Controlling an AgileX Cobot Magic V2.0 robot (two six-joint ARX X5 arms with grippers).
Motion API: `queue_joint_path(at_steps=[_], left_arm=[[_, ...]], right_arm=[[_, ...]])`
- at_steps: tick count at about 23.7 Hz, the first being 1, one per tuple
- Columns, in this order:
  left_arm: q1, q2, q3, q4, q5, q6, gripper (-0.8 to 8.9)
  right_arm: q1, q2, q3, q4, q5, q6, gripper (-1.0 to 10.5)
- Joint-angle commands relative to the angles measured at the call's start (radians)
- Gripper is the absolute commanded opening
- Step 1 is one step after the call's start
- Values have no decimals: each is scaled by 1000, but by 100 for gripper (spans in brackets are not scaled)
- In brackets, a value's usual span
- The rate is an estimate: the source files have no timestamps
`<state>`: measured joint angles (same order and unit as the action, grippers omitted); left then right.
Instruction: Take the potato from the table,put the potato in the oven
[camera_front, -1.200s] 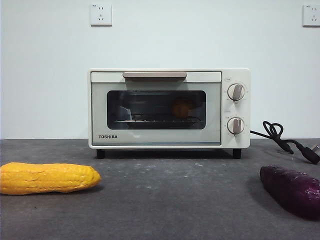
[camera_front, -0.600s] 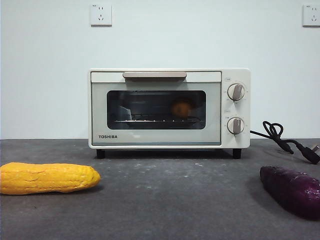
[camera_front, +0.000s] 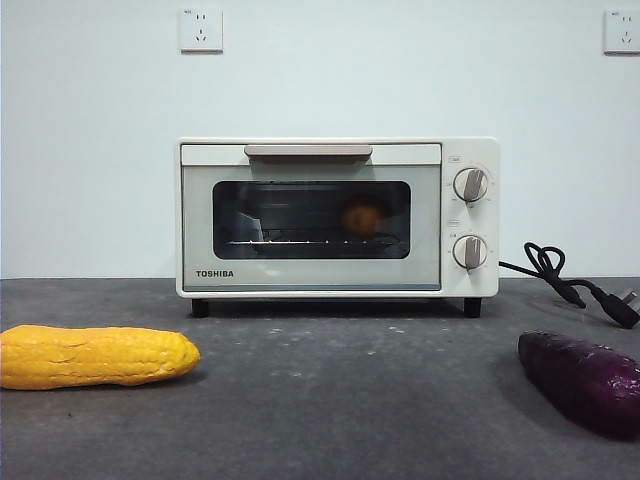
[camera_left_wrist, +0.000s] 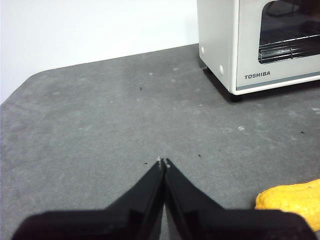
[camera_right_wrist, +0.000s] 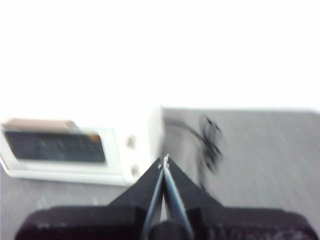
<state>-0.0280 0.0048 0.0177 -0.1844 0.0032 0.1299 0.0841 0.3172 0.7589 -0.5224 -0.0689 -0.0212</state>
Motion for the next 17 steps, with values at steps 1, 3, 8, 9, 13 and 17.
queue_joint_path(at_steps=[1,3,8,9,13,17], left_arm=[[3,-3,-14,2,-2,-6,-4],[3,-3,-14,2,-2,-6,-4],[3,-3,-14,2,-2,-6,-4],[3,-3,-14,2,-2,-6,-4],[3,-3,-14,2,-2,-6,-4],[3,-3,-14,2,-2,-6,-4]], right_arm=[[-25,-68,-220,229,-37,-14,1],[-30,-115,-356,331,-37,-12,1],[-30,-193,-553,407,-33,-11,1],[-30,-209,-586,414,-33,-10,1],[-30,-259,-673,418,-33,5,1],[-30,-286,-718,408,-33,5,1]])
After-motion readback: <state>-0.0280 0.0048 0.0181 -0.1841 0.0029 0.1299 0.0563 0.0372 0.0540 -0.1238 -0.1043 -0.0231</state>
